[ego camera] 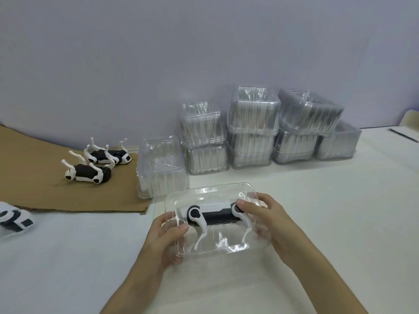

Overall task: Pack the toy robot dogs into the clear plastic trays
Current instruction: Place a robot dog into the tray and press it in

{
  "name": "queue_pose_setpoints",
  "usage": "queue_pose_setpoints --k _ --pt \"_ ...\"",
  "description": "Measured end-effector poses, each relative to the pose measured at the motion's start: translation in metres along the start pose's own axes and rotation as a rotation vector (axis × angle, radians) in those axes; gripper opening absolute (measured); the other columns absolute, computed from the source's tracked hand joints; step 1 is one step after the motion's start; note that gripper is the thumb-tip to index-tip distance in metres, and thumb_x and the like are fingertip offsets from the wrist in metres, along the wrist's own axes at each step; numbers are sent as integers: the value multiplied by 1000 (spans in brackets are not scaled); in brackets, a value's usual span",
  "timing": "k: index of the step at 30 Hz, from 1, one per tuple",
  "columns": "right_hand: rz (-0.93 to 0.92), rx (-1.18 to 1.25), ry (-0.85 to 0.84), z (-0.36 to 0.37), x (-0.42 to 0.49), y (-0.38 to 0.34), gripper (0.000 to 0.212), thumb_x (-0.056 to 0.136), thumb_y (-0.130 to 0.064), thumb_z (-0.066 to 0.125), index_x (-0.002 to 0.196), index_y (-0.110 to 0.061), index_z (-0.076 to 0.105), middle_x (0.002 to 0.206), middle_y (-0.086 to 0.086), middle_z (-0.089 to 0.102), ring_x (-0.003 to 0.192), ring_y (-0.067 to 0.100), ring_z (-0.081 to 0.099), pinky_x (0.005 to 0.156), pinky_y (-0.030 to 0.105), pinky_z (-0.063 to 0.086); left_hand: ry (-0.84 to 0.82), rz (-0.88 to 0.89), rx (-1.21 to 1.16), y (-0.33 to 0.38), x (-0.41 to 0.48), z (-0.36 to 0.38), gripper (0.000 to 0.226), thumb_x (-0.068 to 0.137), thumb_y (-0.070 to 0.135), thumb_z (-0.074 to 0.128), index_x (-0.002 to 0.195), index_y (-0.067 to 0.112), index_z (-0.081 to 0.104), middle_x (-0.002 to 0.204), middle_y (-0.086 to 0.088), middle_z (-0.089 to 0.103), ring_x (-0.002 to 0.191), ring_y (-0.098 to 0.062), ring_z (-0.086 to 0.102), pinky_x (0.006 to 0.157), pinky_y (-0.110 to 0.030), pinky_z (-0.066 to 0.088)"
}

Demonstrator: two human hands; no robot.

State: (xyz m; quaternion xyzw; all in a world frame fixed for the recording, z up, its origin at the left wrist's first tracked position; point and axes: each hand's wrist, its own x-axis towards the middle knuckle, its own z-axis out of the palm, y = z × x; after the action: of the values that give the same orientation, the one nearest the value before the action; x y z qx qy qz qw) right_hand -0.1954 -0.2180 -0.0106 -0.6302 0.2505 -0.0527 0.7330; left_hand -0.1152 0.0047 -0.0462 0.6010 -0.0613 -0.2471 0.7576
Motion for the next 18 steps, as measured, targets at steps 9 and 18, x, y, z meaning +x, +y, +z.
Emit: queue_pose_setpoints --k 9,18 --pt "-85 -180 -184 -17 -5 -5 89 53 -59 87 133 -40 54 125 5 66 103 16 70 89 33 50 72 62 8 3 2 0 82 53 22 89 129 21 57 79 4 52 57 -12 45 51 -27 38" --pt "-145 -78 -56 -16 -1 4 69 54 -35 87 120 -35 66 101 6 54 74 13 55 70 30 38 51 65 95 -2 4 -5 68 64 35 80 128 26 58 91 2 51 59 -10 47 51 -26 37"
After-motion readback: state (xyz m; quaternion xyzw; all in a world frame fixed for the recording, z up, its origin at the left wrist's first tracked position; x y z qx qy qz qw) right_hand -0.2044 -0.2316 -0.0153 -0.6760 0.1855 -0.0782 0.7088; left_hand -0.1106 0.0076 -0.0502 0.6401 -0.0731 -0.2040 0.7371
